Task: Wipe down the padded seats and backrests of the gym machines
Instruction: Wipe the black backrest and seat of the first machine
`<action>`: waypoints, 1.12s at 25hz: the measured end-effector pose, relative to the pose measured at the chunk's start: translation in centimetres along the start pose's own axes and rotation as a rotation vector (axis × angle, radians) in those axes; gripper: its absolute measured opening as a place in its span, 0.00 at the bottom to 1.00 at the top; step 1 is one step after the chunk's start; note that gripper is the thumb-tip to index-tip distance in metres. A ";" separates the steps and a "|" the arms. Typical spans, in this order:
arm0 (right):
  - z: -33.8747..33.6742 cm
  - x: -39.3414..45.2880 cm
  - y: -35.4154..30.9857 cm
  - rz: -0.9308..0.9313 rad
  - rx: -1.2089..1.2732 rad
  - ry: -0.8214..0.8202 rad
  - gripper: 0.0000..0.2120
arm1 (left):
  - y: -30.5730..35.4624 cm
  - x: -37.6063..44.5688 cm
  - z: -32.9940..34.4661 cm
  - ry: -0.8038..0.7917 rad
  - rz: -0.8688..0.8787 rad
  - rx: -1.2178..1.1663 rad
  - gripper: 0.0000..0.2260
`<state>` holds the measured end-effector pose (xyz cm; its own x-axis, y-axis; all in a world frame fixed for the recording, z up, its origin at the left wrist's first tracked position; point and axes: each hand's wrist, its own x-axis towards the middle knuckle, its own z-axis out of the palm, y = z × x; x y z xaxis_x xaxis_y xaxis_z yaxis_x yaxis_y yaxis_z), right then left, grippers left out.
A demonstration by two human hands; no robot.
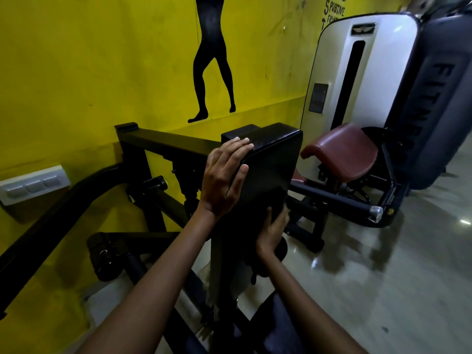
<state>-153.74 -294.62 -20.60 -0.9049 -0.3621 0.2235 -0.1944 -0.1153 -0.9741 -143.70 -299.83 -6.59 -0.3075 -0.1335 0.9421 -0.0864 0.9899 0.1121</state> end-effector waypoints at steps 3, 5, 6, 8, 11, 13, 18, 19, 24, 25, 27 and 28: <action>0.6 2.2 -3.7 -0.103 -0.014 0.066 0.31 | -0.1 0.2 0.1 0.026 0.005 -0.010 0.18; 0.7 0.5 -4.8 -0.296 -0.041 0.036 0.26 | -0.3 0.1 0.2 0.044 0.008 -0.013 0.18; 0.5 -0.9 -4.5 -0.406 -0.061 -0.016 0.26 | -0.3 0.0 0.3 0.051 0.010 -0.014 0.18; -0.4 -3.6 -2.4 -0.558 -0.132 -0.171 0.27 | -0.3 0.0 0.5 0.061 0.004 -0.020 0.19; -1.9 -3.0 1.5 -0.527 -0.237 -0.282 0.28 | -0.1 0.0 0.5 0.068 -0.016 -0.026 0.20; -2.1 -0.2 2.0 -0.339 -0.211 -0.226 0.30 | 0.0 -0.1 0.5 0.073 -0.015 -0.025 0.18; -0.9 5.8 -5.8 -0.234 -0.118 -0.004 0.32 | 0.8 -0.4 1.0 0.124 -0.156 -0.127 0.18; -0.8 5.8 -6.9 -0.322 -0.135 0.023 0.31 | 1.0 -0.3 1.2 0.146 -0.175 -0.129 0.17; -2.3 6.3 -8.1 -0.693 -0.131 -0.151 0.30 | 1.6 -0.4 1.9 0.215 -0.141 0.075 0.12; -2.7 7.9 -8.8 -0.642 -0.115 -0.122 0.32 | 1.5 -0.5 2.0 0.212 -0.139 0.092 0.12; -3.4 10.8 -11.7 -0.501 -0.112 -0.028 0.33 | 1.5 -0.4 1.9 0.199 -0.147 0.104 0.12; -3.6 11.4 -13.3 -0.492 -0.162 -0.046 0.34 | 1.5 -0.3 1.9 0.195 -0.150 0.110 0.13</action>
<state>-162.88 -293.91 -5.23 -0.6748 -0.3421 0.6539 -0.6519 -0.1391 -0.7455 -145.52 -298.43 -7.29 -0.0961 -0.2564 0.9618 -0.2233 0.9472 0.2302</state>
